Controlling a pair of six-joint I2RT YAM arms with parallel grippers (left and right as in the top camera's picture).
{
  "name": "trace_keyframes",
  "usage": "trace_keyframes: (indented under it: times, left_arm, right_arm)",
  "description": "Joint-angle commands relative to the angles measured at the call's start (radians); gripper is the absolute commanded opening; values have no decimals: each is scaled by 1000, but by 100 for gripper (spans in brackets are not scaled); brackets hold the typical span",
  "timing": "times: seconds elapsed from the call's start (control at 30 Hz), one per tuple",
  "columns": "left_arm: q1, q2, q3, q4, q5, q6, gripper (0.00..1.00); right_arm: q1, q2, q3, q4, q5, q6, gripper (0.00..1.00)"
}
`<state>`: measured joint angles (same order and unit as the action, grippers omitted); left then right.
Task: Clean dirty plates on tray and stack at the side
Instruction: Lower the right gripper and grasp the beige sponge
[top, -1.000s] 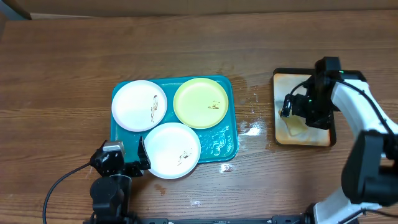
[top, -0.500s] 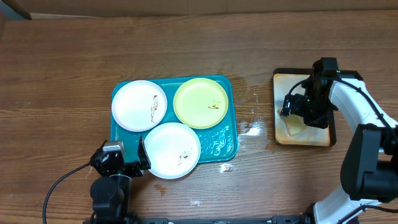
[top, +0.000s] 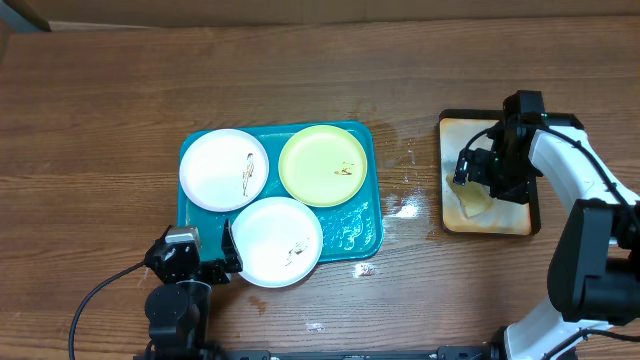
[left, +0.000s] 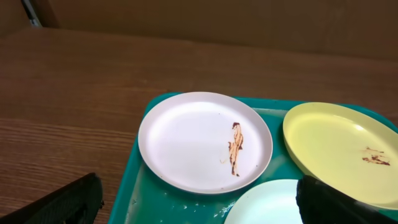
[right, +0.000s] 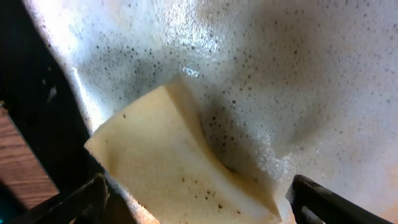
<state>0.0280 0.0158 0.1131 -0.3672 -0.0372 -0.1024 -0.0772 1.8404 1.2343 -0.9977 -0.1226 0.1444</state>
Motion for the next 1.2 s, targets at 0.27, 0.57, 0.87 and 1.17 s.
trace_keyframes:
  times: [0.27,0.57,0.87,1.17]
  left_arm:
    - [6,-11,-5,5,5,-6,100]
    - [6,-11,-5,5,5,-6,100]
    - [6,-11,-5,5,5,-6,100]
    - [6,-11,-5,5,5,-6,100]
  right_arm:
    - [-3,86,-6,43,-11,18,58]
    - [-3,92,-5,60,-8,52,4]
    - [-3,92,19,34,85,90,4]
    - [-3,92,154,-94,194,92,4]
